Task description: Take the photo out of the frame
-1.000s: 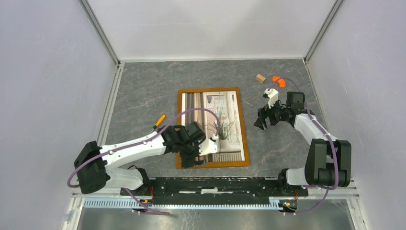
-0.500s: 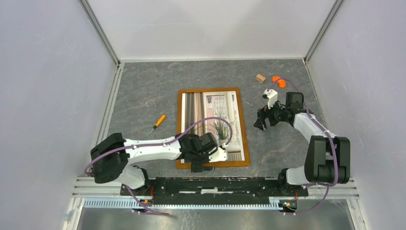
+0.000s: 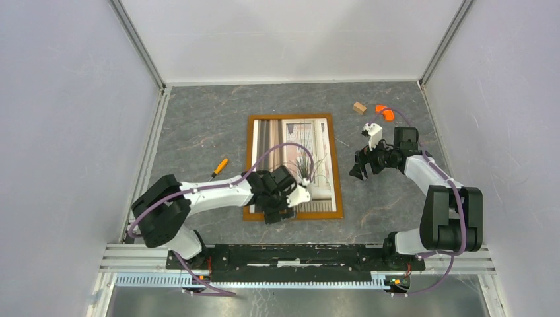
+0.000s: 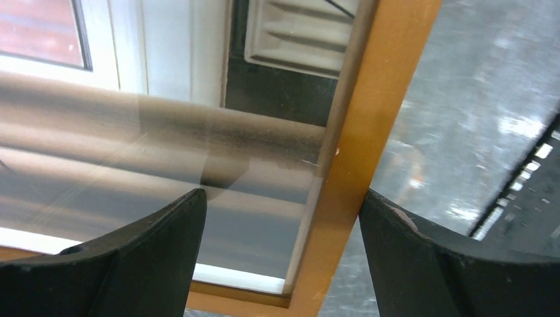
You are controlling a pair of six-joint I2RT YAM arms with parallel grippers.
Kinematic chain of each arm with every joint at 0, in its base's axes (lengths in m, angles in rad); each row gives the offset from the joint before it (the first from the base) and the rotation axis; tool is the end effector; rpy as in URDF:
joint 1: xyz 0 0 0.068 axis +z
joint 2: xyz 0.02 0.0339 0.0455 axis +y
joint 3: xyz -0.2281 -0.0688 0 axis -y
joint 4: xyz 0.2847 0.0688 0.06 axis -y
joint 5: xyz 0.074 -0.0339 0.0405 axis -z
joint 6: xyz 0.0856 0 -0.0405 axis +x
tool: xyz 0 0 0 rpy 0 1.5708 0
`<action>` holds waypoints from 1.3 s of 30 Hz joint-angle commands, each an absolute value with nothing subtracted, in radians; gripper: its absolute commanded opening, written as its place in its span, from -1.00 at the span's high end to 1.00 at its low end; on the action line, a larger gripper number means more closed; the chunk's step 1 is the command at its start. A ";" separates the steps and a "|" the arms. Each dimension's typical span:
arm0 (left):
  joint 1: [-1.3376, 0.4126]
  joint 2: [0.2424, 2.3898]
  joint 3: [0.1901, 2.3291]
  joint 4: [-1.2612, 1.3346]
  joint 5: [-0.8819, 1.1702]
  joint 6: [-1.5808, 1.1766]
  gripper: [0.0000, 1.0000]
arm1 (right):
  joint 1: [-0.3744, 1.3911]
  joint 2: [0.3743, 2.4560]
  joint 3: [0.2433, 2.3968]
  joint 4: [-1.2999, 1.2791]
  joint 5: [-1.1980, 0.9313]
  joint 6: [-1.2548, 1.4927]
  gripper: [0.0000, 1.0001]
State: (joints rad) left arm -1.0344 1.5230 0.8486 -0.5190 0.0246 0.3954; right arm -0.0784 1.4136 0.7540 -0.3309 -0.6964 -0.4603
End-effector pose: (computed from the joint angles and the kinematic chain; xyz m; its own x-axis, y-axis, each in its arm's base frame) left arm 0.1657 -0.2828 0.0621 -0.1057 0.9312 -0.3489 0.9803 0.1565 0.1208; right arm 0.3259 0.0295 0.0949 -0.6179 -0.2933 -0.7295 -0.6306 0.7390 0.2371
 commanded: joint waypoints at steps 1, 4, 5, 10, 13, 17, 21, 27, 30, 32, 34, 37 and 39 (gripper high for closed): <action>-0.930 1.558 0.929 -0.412 0.038 0.453 -0.77 | -0.077 1.427 0.758 -0.333 -0.724 -0.465 -0.96; -0.900 1.591 0.963 -0.395 0.038 0.475 -0.72 | -0.077 1.431 0.761 -0.331 -0.724 -0.466 -0.96; -0.894 1.606 0.976 -0.392 0.036 0.477 -0.69 | -0.077 1.433 0.762 -0.332 -0.724 -0.466 -0.96; -0.868 1.658 1.056 -0.397 0.058 0.474 -0.49 | -0.085 1.438 0.766 -0.332 -0.737 -0.458 -0.96; -0.899 1.661 1.080 -0.399 0.064 0.484 -0.48 | -0.096 1.442 0.769 -0.332 -0.753 -0.445 -0.96; -0.910 1.712 1.138 -0.429 0.059 0.478 -0.45 | -0.116 1.453 0.772 -0.328 -0.772 -0.412 -0.97; -0.947 1.747 1.171 -0.431 0.038 0.473 -0.45 | -0.130 1.468 0.779 -0.328 -0.793 -0.387 -0.96; -1.018 1.823 1.231 -0.452 0.003 0.469 -0.42 | -0.133 1.488 0.787 -0.327 -0.805 -0.363 -0.96; -1.043 1.857 1.242 -0.466 -0.028 0.464 -0.40 | -0.133 1.498 0.790 -0.326 -0.820 -0.350 -0.96; -1.048 1.879 1.251 -0.474 -0.044 0.459 -0.36 | -0.133 1.511 0.794 -0.322 -0.830 -0.336 -0.96; -1.047 1.897 1.263 -0.491 -0.055 0.457 -0.27 | -0.133 1.524 0.797 -0.318 -0.840 -0.320 -0.96; -1.049 1.902 1.276 -0.512 -0.054 0.452 -0.12 | -0.133 1.556 0.799 -0.305 -0.870 -0.283 -0.96; -1.049 1.894 1.288 -0.524 -0.055 0.450 0.01 | -0.133 1.586 0.806 -0.304 -0.896 -0.265 -0.96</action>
